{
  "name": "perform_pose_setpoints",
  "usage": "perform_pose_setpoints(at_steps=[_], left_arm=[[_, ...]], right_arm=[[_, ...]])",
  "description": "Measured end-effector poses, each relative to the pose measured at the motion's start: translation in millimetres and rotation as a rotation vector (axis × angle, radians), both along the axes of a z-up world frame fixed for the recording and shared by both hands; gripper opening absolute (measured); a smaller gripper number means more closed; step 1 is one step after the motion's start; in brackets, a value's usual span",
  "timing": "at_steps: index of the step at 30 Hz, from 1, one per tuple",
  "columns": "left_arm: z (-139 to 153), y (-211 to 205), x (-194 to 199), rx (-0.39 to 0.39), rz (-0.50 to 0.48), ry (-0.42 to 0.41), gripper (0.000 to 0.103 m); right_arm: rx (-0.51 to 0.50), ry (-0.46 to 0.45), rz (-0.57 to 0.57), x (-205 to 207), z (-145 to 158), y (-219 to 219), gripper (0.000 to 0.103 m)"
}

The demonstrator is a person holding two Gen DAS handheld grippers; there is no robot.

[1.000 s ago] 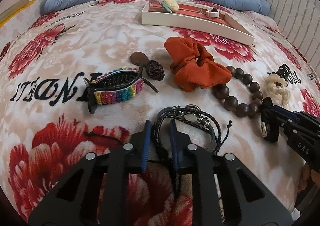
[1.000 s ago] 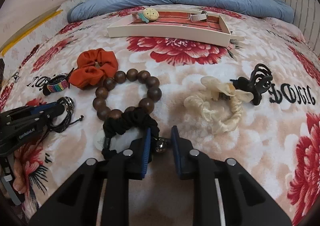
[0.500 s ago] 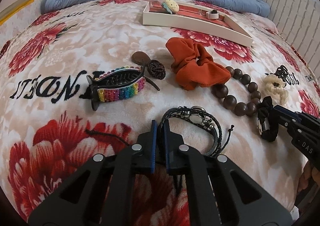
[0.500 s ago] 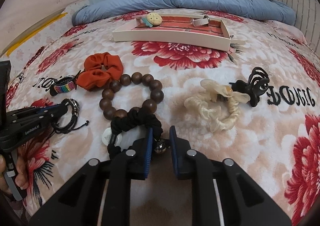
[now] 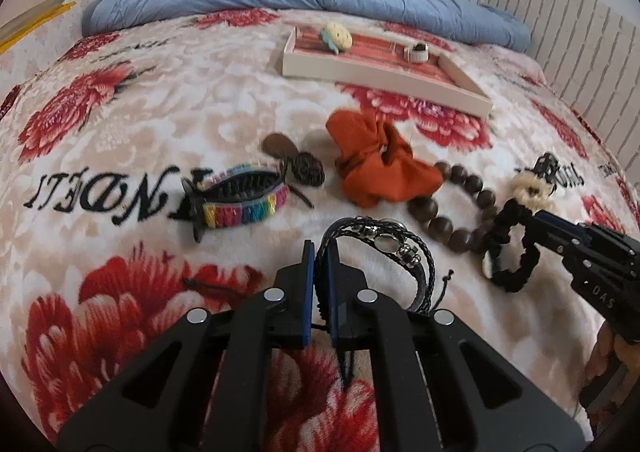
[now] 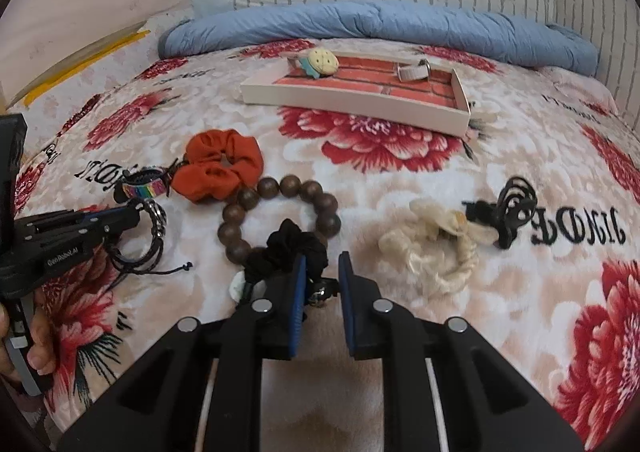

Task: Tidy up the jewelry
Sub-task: 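Carry the braided bracelet with the left tool while the right tool carries the scrunchie to the tray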

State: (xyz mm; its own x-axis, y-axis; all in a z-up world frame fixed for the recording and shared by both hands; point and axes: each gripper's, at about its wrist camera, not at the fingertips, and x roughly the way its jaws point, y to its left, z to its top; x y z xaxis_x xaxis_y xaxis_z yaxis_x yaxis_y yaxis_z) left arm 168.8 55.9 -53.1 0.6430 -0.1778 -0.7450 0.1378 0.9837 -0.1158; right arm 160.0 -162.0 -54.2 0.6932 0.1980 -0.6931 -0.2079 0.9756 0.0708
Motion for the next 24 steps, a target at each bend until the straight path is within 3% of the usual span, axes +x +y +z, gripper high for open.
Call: perform_pose_setpoints(at_steps=[12, 19, 24], left_arm=[[27.8, -5.3, 9.5, -0.012, -0.011, -0.058, 0.004], [54.0, -14.9, 45.3, -0.005, -0.015, -0.103, 0.004], [72.0, -26.5, 86.2, 0.007, -0.022, -0.128, 0.004]], right_arm=[[-0.007, -0.056, 0.021, 5.9, 21.3, 2.4, 0.017], [-0.043, -0.124, 0.019, 28.8, 53.3, 2.9, 0.017], [-0.052, -0.161, -0.014, 66.9, 77.0, -3.9, 0.017]])
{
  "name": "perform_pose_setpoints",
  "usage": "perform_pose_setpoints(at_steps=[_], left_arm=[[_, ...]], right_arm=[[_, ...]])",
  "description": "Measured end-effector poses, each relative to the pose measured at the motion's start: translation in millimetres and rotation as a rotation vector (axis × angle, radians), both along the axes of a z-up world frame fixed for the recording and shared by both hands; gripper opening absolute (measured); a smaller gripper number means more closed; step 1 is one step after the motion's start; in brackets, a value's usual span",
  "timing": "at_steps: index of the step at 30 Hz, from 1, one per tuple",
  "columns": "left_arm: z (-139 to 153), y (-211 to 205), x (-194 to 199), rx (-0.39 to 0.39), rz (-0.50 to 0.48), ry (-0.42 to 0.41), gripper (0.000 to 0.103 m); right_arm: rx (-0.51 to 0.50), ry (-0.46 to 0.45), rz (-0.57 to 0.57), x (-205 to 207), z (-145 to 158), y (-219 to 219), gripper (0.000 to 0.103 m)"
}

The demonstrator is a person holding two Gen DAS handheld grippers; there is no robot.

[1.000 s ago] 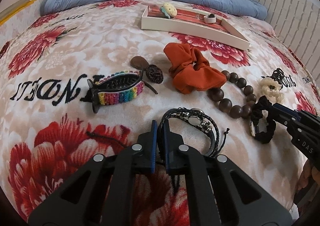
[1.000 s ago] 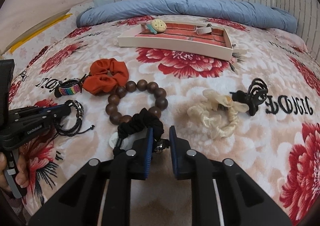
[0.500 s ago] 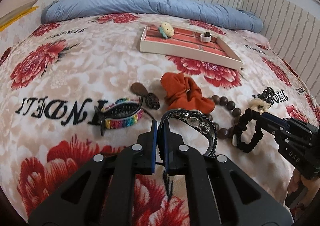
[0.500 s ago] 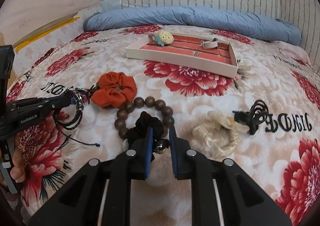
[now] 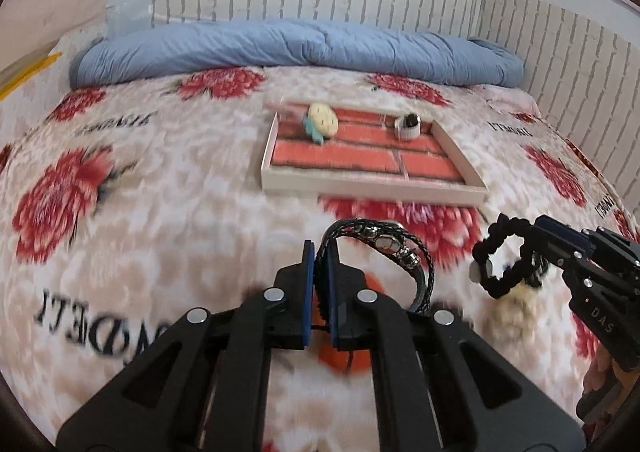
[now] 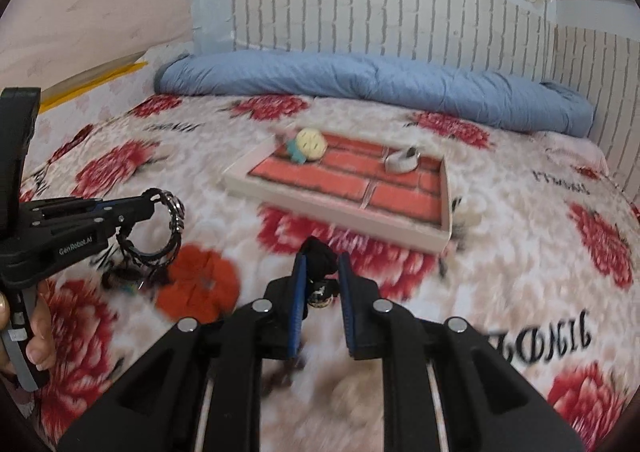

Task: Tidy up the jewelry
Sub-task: 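Carry the braided bracelet with the left tool while the right tool carries the scrunchie to the tray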

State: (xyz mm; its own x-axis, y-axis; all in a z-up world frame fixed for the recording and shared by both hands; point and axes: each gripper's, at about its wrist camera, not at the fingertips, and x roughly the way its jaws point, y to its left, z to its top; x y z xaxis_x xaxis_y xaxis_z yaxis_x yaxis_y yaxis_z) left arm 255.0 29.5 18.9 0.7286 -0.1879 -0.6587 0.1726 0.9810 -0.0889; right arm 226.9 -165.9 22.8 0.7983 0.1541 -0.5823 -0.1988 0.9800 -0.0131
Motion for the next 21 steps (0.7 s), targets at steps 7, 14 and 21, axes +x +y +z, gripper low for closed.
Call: perform_pose_setpoints(at_steps=[7, 14, 21], left_arm=[[15.1, -19.9, 76.7, 0.012, -0.002, -0.019, 0.004], [-0.3, -32.6, 171.5, 0.031, 0.011, 0.035, 0.004], [-45.5, -38.7, 252.3, 0.052, 0.021, 0.170, 0.004]], right_arm=[[-0.002, -0.005, -0.077, 74.4, 14.5, -14.0, 0.017], [-0.015, 0.019, -0.160, 158.5, 6.9, -36.9, 0.016], [-0.048, 0.087, -0.221, 229.5, -23.2, -57.2, 0.016]])
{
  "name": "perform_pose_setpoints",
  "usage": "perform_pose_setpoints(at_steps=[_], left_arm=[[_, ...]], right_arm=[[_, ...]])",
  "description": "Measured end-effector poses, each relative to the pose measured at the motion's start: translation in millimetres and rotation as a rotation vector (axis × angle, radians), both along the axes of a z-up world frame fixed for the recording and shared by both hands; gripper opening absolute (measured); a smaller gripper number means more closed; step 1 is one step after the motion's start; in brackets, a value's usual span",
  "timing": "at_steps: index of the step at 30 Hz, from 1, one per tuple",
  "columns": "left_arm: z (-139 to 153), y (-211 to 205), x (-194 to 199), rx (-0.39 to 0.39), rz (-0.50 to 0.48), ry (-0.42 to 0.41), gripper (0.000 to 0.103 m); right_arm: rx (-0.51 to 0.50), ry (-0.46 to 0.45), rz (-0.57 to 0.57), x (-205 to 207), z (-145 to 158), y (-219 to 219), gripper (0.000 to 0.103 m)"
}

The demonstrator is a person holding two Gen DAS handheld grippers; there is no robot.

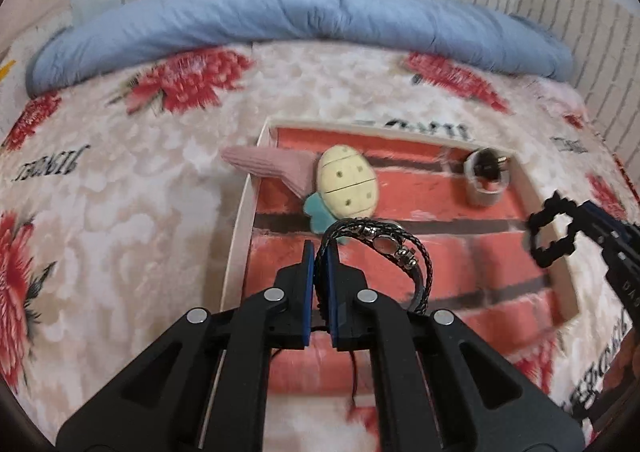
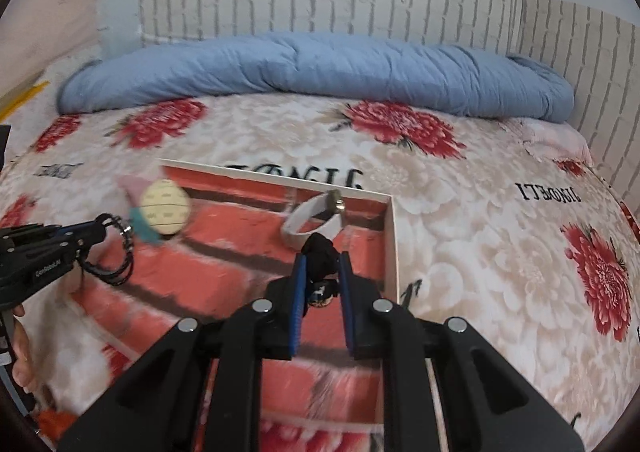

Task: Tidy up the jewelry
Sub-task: 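Carry the braided bracelet with the left tool while the right tool carries the scrunchie to the tray, then open the left tool over the tray while the right tool releases the scrunchie inside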

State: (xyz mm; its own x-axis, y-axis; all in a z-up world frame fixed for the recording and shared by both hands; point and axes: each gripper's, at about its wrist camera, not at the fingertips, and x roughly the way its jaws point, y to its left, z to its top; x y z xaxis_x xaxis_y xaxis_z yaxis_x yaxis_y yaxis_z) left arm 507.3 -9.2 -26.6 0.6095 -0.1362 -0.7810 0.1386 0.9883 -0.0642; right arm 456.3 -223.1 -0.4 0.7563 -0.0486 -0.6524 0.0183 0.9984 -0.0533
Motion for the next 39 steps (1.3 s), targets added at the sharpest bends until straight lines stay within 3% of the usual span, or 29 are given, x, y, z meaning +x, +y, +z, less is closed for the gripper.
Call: perform_pose_setpoints(at_steps=[9, 17, 25, 26, 27, 28, 29, 34, 36, 39], left_arm=[[-27.6, -9.4, 41.8, 0.092, -0.017, 0.047, 0.004], [-39.2, -10.2, 72.5, 0.092, 0.001, 0.093, 0.005], [-39.1, -14.5, 76.2, 0.127, -0.008, 0.118, 0.009], [-38.9, -14.8, 76.1, 0.131, -0.010, 0.126, 0.016], [-38.1, -15.1, 75.2, 0.136, -0.012, 0.137, 0.029], [-36.8, -14.8, 74.0, 0.139, -0.014, 0.140, 0.036], [-33.3, -14.2, 71.0, 0.146, -0.015, 0.133, 0.048], [-5.1, -7.0, 51.5, 0.142, -0.018, 0.088, 0.070], [10.4, -1.1, 39.5, 0.113, -0.032, 0.082, 0.088], [36.7, 8.9, 16.2, 0.113, -0.038, 0.024, 0.096]], right_arm=[[0.032, 0.092, -0.053, 49.5, -39.2, -18.5, 0.016], [0.045, 0.158, -0.074, 71.9, -58.1, -22.6, 0.016], [0.043, 0.240, -0.081, 84.2, -69.6, -23.5, 0.019], [0.044, 0.245, -0.079, 84.8, -69.9, -23.9, 0.020], [0.049, 0.253, -0.074, 85.3, -69.8, -24.7, 0.027], [0.053, 0.264, -0.070, 85.5, -70.0, -25.5, 0.041], [0.065, 0.273, -0.065, 84.7, -68.6, -27.2, 0.045], [0.129, 0.256, -0.013, 71.0, -48.3, -29.4, 0.073], [0.167, 0.235, 0.013, 62.0, -34.2, -31.7, 0.078], [0.210, 0.187, 0.024, 45.8, -11.2, -37.9, 0.087]])
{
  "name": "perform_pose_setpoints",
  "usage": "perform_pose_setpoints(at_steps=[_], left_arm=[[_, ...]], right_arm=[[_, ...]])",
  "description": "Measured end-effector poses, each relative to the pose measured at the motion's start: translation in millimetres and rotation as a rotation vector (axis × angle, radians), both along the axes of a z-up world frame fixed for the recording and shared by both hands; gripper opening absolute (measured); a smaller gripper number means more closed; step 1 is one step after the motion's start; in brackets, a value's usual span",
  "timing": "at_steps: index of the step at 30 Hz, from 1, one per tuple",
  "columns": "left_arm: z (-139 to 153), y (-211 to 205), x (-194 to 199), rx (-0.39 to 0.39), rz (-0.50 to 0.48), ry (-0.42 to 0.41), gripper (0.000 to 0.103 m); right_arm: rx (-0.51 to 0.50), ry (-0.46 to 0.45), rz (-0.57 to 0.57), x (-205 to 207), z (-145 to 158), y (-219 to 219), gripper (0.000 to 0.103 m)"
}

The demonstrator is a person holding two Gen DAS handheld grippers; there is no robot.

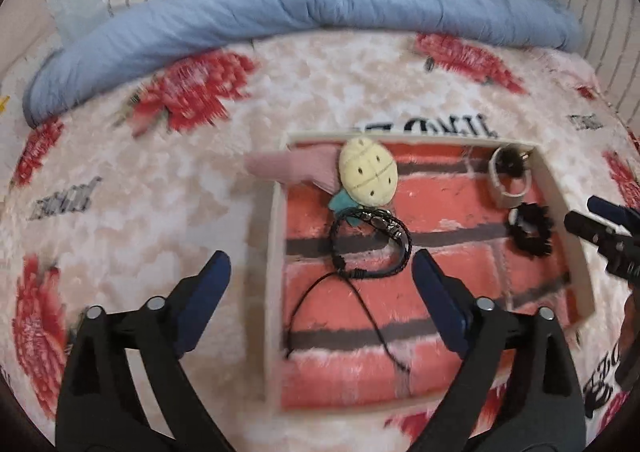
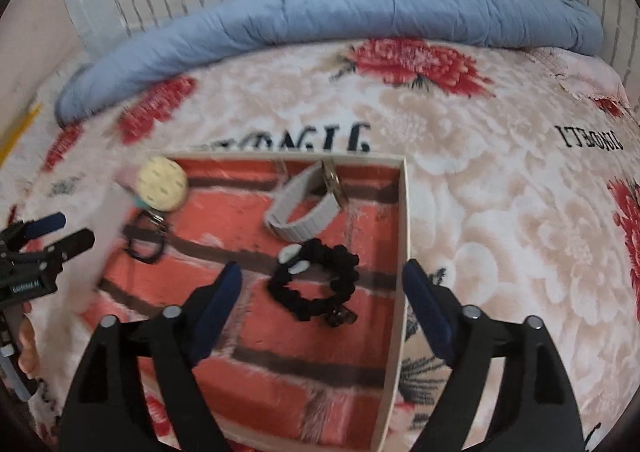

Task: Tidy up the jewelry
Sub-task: 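Open the left tool over the tray while the right tool releases the scrunchie inside, then lift both open tools away from the tray toward the remaining jewelry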

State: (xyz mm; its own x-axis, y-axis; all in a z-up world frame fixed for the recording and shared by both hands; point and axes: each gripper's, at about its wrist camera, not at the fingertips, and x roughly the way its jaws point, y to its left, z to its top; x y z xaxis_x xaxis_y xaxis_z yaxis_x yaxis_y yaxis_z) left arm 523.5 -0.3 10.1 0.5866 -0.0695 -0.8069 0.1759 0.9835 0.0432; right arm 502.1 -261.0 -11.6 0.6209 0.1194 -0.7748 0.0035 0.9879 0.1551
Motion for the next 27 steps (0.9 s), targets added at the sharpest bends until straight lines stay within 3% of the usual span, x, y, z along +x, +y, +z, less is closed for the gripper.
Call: perform_pose_setpoints(at_steps=[1, 6, 10, 17, 22, 27], left_arm=[[6.2, 3.6, -6.2, 0.000, 0.002, -0.011, 0.098], [38.9, 29.5, -42.6, -0.015, 0.016, -0.058, 0.098], [54.8, 54.0, -72.8, -0.048, 0.058, -0.091, 0.098], [58.0, 83.8, -115.4, -0.119, 0.122, -0.103, 0.098], [55.5, 90.6, -146.3, -0.100, 0.132, -0.128, 0.098], [51.2, 97.4, -175.4, -0.093, 0.150, -0.150, 0.098]], right_arm=[[0.006, -0.014, -0.003, -4.7, 6.5, -2.1, 0.091], [-0.028, -0.076, -0.018, -34.3, 35.2, -10.3, 0.094], [-0.018, -0.082, -0.031, -57.9, 40.3, -15.7, 0.095], [-0.031, -0.107, -0.041, -98.3, 43.8, -13.8, 0.095], [-0.106, -0.141, -0.059, -129.7, 45.3, -1.1, 0.097], [-0.173, -0.144, 0.004, -160.3, 39.4, 18.2, 0.097]])
